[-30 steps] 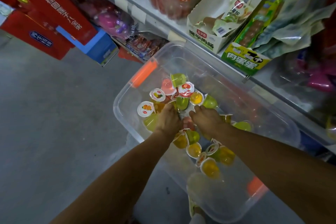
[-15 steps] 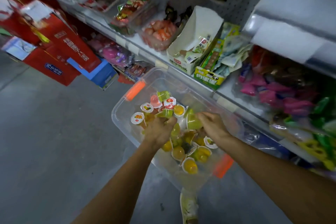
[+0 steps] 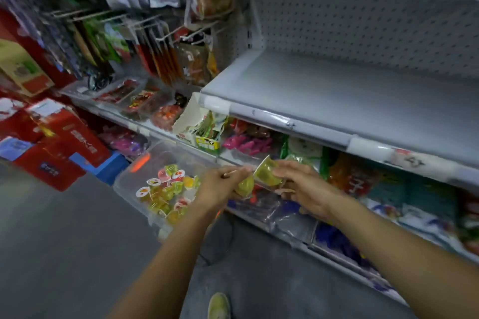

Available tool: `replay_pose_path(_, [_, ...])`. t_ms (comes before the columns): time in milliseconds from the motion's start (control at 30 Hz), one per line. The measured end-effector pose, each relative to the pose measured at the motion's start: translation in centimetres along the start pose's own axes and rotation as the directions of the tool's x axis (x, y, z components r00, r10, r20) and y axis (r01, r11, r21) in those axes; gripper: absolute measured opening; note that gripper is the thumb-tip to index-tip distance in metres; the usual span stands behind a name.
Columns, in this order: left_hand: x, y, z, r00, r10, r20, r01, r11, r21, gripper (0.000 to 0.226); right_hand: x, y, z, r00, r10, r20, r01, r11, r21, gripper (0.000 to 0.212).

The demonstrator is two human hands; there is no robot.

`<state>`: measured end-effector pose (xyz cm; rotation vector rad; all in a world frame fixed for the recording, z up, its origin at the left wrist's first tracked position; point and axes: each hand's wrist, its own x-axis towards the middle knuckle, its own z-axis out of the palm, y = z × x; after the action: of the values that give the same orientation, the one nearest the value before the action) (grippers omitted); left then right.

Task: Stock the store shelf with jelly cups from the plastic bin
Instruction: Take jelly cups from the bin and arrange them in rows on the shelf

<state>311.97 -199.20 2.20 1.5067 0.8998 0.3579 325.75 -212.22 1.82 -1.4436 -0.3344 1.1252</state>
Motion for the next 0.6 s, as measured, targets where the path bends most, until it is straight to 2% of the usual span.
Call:
replay_pose_path(67, [-2.9, 2.2, 3.7, 0.998, 0.051, 0.033, -0.051, 0.999, 0.017, 0.02, -4.6, -1.8, -3.5, 0.998, -0.058, 0.01, 0.058, 0.996, -0.065, 0.034])
replay_pose_path(200, [-7.7, 7.0, 10.3, 0.977, 0.179, 0.117, -0.184, 0.982, 0.033, 0.028, -13.6, -5.5, -9.4, 0.986, -0.154, 0.059, 0.163, 0.97, -0.181, 0.034])
replay_pose_path(300, [-10.5, 11.2, 14.5, 0.948, 0.281, 0.152, -0.289, 0.957, 0.032, 0.029, -19.0, -8.2, -12.8, 0.961, -0.277, 0.01, 0.269, 0.925, -0.268, 0.028])
replay_pose_path(467, [-13.3, 18.4, 19.5, 0.881, 0.427, 0.204, -0.442, 0.897, 0.028, 0.048, -25.4, -13.1, -17.2, 0.876, -0.473, -0.096, 0.409, 0.832, -0.376, 0.029])
replay_pose_path(600, [-14.1, 23.8, 22.1, 0.82, 0.534, 0.206, -0.549, 0.836, 0.016, 0.038, -28.3, -16.8, -19.9, 0.779, -0.606, -0.163, 0.499, 0.755, -0.425, 0.029])
